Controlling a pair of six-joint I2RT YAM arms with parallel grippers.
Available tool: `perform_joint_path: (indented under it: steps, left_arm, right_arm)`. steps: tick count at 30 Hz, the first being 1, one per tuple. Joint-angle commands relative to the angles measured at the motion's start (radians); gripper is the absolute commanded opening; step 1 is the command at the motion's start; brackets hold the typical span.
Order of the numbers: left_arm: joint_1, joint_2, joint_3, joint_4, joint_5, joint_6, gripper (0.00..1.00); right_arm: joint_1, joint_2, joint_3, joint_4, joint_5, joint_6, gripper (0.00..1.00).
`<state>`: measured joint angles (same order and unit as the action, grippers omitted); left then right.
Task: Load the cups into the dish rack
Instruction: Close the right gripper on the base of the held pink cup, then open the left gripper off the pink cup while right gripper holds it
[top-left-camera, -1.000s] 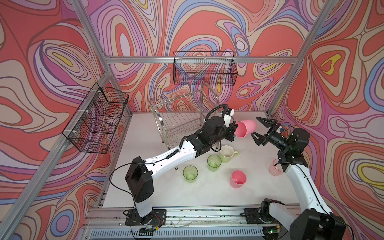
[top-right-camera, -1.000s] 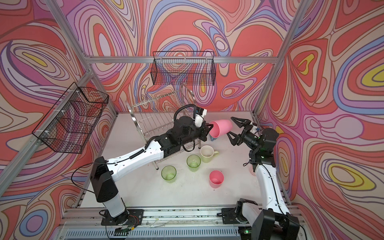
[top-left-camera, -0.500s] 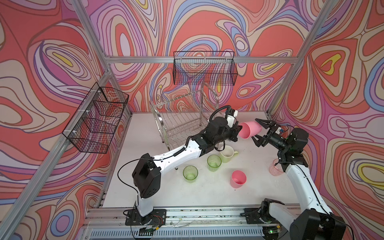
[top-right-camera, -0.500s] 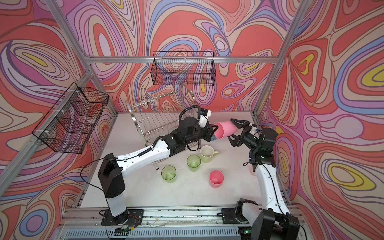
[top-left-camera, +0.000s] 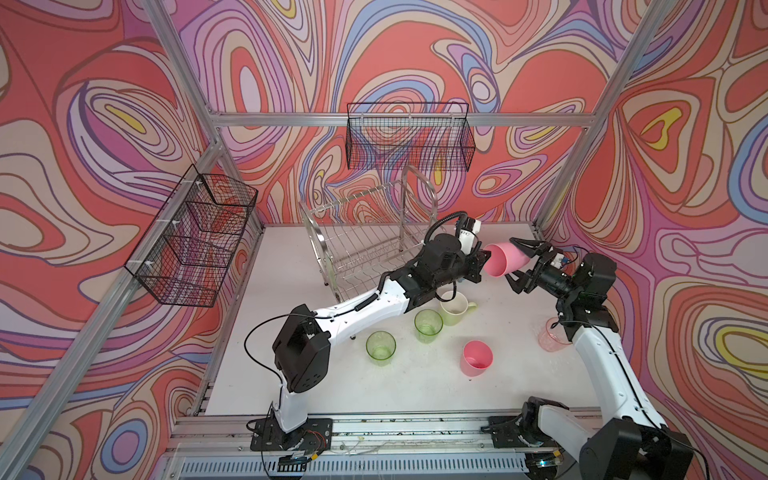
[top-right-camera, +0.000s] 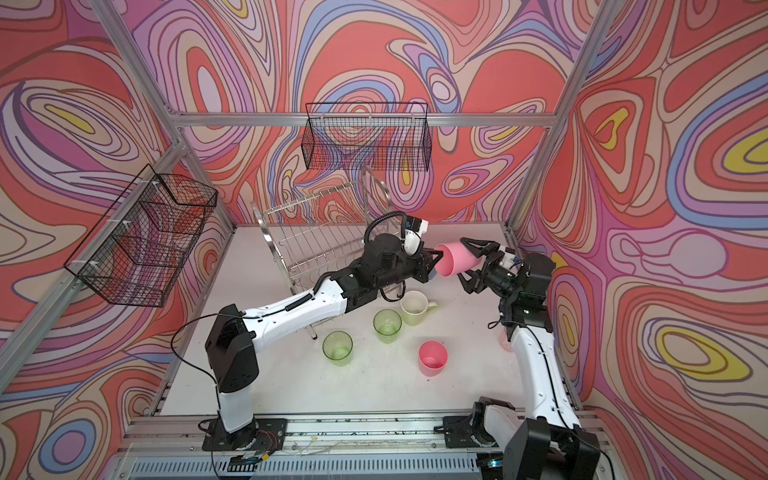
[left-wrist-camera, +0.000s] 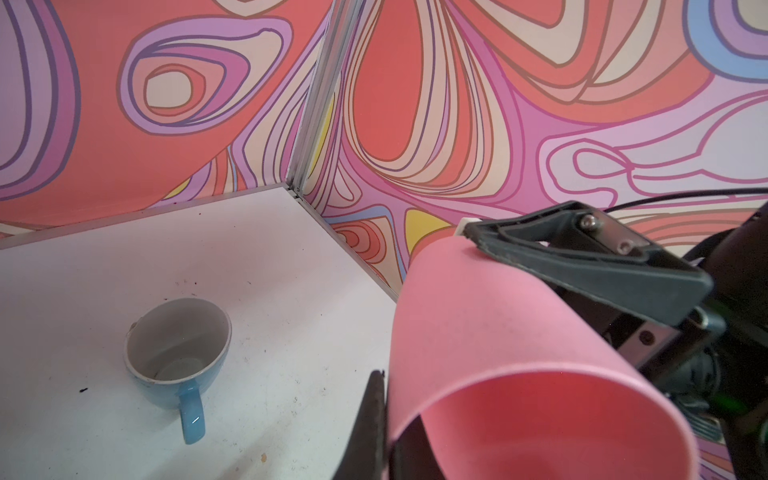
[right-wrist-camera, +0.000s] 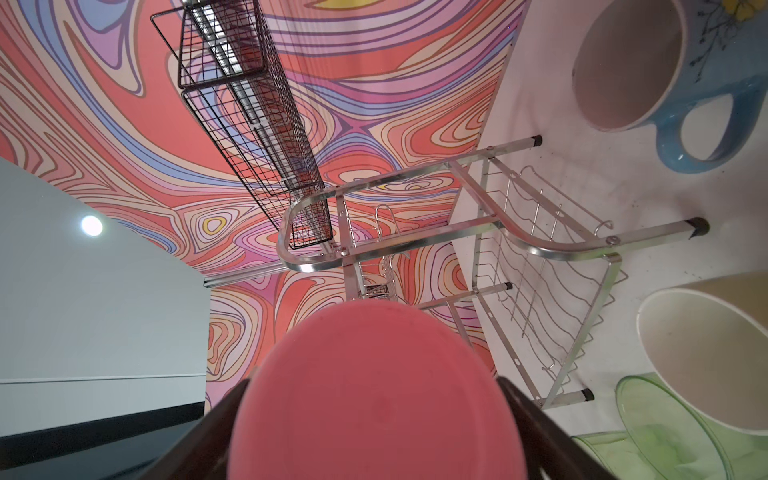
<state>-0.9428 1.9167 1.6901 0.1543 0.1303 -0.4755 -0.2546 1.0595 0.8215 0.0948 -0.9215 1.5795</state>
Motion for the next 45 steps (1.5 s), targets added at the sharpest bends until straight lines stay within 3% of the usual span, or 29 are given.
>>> perform_joint_path:
  steps: [1,15,27,38,43,45]
  left_arm:
    - [-0.007,0.029,0.049,0.039,0.0,-0.012,0.06]
    - [-0.025,0.057,0.061,0.046,0.0,-0.023,0.07]
    - [-0.025,0.069,0.066,0.051,0.002,-0.029,0.12]
    - [-0.026,0.026,0.032,0.021,-0.018,-0.001,0.41]
    - [-0.021,-0.037,-0.033,-0.016,-0.043,0.014,0.48]
    - [-0.015,-0.072,-0.075,-0.022,-0.049,0.012,0.56]
  right_arm:
    - [-0.003,0.005,0.032,-0.03,0.019,-0.041,0.9]
    - [-0.003,0.004,0.036,-0.071,0.064,-0.068,0.86]
    - [-0.003,-0.005,0.049,-0.115,0.09,-0.101,0.72]
    - [-0.002,-0.038,0.107,-0.24,0.174,-0.234,0.65]
    - [-0.004,-0.063,0.15,-0.326,0.246,-0.351,0.64]
    - [-0.003,-0.076,0.167,-0.356,0.274,-0.402,0.64]
